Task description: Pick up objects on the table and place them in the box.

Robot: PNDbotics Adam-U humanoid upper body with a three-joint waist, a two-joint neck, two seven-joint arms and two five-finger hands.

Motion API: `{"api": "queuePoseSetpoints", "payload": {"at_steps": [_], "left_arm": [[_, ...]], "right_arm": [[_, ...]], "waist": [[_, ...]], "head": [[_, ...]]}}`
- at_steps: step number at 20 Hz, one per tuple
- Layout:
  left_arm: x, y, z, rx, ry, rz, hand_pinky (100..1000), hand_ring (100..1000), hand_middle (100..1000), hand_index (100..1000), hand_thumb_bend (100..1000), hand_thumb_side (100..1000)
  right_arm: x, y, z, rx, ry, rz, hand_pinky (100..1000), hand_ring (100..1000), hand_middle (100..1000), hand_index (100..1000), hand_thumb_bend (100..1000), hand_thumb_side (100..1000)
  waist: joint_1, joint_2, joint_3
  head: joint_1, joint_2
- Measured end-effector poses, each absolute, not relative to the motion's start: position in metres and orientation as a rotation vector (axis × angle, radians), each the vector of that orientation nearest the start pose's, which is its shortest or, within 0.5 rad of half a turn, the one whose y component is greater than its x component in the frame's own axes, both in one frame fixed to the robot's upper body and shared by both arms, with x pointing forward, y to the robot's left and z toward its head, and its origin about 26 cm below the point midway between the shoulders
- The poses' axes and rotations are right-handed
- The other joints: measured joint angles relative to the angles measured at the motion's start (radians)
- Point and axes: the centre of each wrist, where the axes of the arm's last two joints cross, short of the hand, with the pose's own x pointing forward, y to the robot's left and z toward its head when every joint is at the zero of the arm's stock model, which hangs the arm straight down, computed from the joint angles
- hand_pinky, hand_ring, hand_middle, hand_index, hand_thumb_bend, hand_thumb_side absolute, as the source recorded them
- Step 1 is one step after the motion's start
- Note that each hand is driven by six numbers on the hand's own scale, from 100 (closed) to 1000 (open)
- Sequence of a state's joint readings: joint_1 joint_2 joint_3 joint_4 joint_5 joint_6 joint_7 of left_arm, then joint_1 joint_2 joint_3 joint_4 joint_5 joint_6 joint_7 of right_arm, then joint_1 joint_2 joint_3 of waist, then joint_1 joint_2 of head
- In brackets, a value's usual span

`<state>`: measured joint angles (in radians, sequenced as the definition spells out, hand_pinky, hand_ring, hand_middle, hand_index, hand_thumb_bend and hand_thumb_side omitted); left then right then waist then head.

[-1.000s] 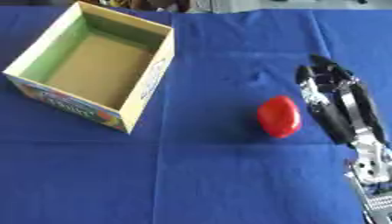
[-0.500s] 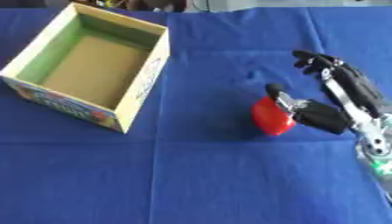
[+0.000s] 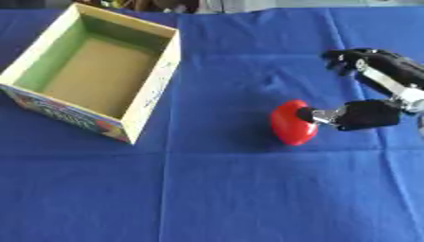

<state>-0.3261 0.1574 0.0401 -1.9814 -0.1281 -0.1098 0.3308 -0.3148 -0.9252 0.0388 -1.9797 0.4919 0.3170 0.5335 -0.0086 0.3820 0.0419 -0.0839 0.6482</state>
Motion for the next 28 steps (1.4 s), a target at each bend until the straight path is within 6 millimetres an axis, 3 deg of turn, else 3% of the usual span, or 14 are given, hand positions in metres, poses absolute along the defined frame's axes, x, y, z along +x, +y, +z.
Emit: {"api": "queuePoseSetpoints", "payload": {"at_steps": [10, 28], "left_arm": [[0.306, 0.239, 0.193, 0.328, -2.430, 0.121, 605, 872, 828, 736, 100, 997], [0.306, 0.238, 0.193, 0.309, -2.433, 0.113, 603, 873, 828, 733, 100, 996]], "right_arm": [[0.291, -0.322, 0.283, -0.780, -1.305, 1.336, 702, 780, 786, 1000, 560, 715], [0.294, -0.301, 0.268, -0.801, -1.107, 1.397, 715, 797, 809, 1000, 547, 699]], "waist": [[-0.005, 0.000, 0.008], [-0.006, 0.002, 0.020]], "head": [[-0.013, 0.000], [-0.030, 0.000]]}}
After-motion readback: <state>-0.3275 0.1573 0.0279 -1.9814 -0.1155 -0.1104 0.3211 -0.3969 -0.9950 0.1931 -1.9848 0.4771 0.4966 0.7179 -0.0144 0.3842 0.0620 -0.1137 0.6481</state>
